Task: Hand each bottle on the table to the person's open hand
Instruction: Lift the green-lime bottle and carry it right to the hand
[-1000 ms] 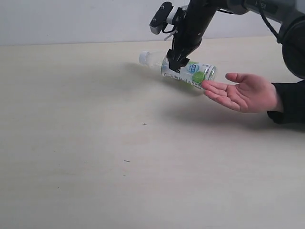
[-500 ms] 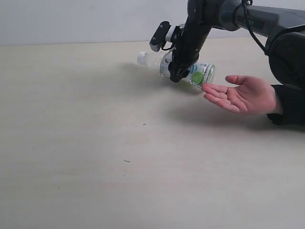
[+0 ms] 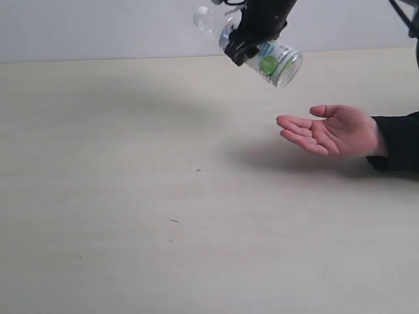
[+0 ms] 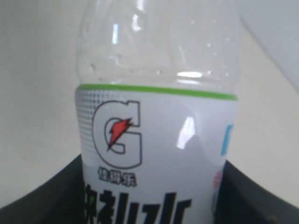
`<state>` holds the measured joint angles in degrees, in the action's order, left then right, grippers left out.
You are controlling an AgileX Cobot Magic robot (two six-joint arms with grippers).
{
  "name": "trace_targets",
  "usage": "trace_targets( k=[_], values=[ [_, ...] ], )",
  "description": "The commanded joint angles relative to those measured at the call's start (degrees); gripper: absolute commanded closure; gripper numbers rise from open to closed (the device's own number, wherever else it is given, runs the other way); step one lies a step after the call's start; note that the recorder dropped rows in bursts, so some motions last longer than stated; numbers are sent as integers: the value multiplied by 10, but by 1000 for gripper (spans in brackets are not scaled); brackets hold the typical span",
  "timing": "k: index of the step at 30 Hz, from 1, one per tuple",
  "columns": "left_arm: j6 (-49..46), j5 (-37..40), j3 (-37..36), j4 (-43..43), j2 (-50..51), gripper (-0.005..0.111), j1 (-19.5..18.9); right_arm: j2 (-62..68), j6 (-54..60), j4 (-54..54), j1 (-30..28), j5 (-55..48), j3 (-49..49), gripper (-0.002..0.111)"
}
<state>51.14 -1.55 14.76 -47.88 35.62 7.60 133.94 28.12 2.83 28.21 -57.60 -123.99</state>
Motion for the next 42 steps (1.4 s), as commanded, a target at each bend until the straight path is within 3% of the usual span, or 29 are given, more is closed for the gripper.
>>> trace_targets(
  k=[1, 17, 29, 33, 42],
  values=[
    [1, 0, 0, -1, -3, 107, -1, -57, -95, -1, -2, -17, -4, 108],
    [1, 0, 0, -1, -3, 107, -1, -171, -207, -7, -2, -124, -4, 108],
    [1, 0, 0, -1, -3, 107, -1, -181, -253, -52, -2, -124, 6, 108],
    [1, 0, 0, -1, -3, 107, -1, -208, -272, -77, -2, -124, 70, 108],
    [1, 0, 0, -1, -3, 107, -1, -349, -343, -134, -2, -124, 320, 108]
  ],
)
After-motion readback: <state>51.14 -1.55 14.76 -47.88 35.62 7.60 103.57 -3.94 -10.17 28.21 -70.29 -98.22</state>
